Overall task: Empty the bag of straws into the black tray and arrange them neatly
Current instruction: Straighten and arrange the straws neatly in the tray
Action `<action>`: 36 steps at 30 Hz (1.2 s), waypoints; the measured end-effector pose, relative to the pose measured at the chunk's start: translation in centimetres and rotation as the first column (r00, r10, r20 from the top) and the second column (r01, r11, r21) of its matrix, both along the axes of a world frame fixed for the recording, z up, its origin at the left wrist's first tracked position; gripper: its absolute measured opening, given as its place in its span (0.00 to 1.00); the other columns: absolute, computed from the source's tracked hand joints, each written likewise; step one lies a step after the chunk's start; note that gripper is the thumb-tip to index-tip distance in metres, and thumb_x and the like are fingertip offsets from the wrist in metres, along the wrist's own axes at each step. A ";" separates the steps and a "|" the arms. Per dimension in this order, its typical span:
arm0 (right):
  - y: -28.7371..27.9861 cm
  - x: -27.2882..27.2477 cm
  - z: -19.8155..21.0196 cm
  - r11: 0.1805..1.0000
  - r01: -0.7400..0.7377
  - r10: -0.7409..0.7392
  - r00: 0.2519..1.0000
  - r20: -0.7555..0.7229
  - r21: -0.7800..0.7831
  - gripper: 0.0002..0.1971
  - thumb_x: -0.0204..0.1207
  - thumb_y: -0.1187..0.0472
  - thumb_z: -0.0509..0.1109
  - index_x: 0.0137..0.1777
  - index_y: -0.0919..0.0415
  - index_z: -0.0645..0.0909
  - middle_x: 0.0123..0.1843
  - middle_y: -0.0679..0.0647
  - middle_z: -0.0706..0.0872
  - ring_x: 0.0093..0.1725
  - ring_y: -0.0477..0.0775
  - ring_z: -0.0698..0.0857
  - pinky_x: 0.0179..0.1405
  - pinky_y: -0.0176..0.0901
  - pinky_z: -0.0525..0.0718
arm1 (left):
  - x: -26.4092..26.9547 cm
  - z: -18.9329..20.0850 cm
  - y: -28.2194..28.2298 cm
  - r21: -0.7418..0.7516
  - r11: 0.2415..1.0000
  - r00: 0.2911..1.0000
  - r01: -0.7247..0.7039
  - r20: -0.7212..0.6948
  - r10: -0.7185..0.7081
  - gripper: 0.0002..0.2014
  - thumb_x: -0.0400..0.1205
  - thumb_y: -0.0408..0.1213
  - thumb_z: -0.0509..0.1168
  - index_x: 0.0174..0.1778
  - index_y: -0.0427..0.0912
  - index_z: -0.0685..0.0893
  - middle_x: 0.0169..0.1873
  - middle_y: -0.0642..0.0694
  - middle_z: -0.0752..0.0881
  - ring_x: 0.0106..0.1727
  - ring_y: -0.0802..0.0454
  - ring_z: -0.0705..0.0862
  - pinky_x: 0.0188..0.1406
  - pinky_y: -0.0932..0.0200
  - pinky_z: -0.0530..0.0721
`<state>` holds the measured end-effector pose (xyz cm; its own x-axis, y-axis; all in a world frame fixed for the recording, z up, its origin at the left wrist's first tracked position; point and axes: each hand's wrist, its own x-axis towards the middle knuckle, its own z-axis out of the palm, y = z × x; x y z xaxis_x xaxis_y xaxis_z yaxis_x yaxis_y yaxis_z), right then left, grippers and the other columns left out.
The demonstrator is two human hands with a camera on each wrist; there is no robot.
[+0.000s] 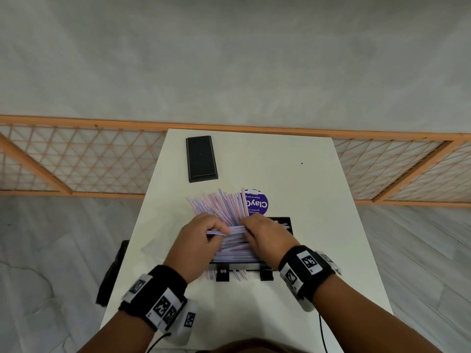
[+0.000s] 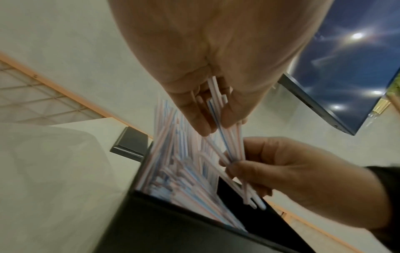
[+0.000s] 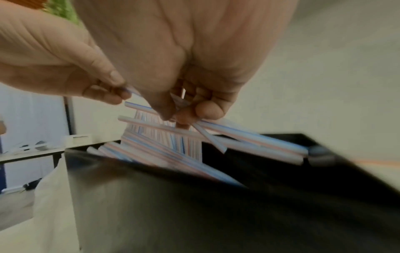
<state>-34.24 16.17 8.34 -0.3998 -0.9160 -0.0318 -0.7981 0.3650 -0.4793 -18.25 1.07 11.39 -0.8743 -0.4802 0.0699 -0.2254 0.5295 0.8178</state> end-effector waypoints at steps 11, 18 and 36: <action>-0.5 1.3 -1.0 0.967 -0.027 0.043 0.997 -0.058 0.254 0.11 0.86 0.58 0.63 0.64 0.60 0.78 0.62 0.58 0.81 0.56 0.61 0.85 0.53 0.53 0.84 | 1.3 -4.3 -0.4 -0.018 1.000 0.997 0.017 0.076 -0.015 0.12 0.80 0.27 0.73 0.47 0.51 0.86 0.48 0.57 0.83 0.51 0.60 0.83 0.51 0.74 0.77; 1.5 0.7 -0.7 0.989 0.062 -0.045 0.992 -0.122 0.137 0.19 0.81 0.49 0.68 0.69 0.54 0.81 0.61 0.52 0.81 0.55 0.57 0.83 0.52 0.53 0.86 | 1.5 -4.6 -0.2 -0.003 0.999 0.996 0.039 0.081 -0.039 0.14 0.81 0.32 0.73 0.58 0.54 0.82 0.54 0.60 0.80 0.58 0.63 0.81 0.57 0.73 0.78; 5.3 -0.8 -2.0 0.954 0.226 -0.143 0.920 -0.364 0.196 0.07 0.67 0.60 0.76 0.46 0.54 0.86 0.50 0.54 0.84 0.47 0.63 0.79 0.36 0.56 0.86 | 2.2 -4.7 0.3 -0.060 0.998 0.998 -0.019 0.054 0.023 0.26 0.79 0.20 0.58 0.66 0.51 0.81 0.62 0.59 0.77 0.61 0.60 0.80 0.63 0.57 0.83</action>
<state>-35.04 21.44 6.31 -0.5852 -0.8084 -0.0635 -0.8050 0.5886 -0.0745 -16.01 1.32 6.65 -0.8674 -0.4951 0.0509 -0.2807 0.5711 0.7714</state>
